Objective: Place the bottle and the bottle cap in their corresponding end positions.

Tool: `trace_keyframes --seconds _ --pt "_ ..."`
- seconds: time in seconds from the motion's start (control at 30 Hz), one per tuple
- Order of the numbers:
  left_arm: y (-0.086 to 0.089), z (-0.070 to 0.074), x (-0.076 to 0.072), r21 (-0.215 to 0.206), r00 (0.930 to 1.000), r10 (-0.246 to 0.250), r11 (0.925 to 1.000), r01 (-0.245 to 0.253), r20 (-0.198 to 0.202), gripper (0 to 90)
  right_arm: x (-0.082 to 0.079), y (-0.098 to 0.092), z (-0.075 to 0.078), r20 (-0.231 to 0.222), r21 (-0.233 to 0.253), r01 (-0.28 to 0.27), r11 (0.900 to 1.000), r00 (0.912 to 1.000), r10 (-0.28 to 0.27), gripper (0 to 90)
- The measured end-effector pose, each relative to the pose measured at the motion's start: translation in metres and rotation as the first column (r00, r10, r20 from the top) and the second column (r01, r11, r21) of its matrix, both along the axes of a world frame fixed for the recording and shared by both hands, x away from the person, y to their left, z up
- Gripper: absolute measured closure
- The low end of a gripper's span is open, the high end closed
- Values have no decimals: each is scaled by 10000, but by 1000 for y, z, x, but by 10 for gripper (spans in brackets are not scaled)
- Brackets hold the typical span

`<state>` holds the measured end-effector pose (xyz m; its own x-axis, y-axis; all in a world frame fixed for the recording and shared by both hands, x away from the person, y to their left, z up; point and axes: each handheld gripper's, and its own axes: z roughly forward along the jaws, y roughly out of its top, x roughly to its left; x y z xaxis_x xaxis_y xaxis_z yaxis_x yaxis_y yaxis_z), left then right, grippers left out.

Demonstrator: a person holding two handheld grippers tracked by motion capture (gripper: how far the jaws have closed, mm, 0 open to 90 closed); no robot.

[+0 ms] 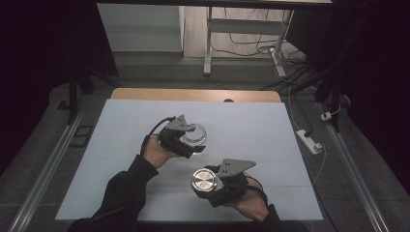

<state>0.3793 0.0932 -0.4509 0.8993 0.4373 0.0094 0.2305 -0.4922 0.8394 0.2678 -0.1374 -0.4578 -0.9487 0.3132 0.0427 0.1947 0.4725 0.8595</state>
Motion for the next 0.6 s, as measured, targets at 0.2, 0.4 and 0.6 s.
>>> trace_keyframes --seconds 0.2,0.4,0.6 --pt "-3 -6 6 37 10000 75 10000 -75 56 153 3 1 -9 -81 -55 108 9999 9999 -109 192" --pt "-5 -13 14 -7 9998 205 9998 -205 48 153 5 4 -18 -111 -273 163 9995 9998 -166 192" --pt "-8 -18 21 4 9997 241 9997 -241 19 153 10 4 -25 -176 -349 312 9989 9993 -318 192"
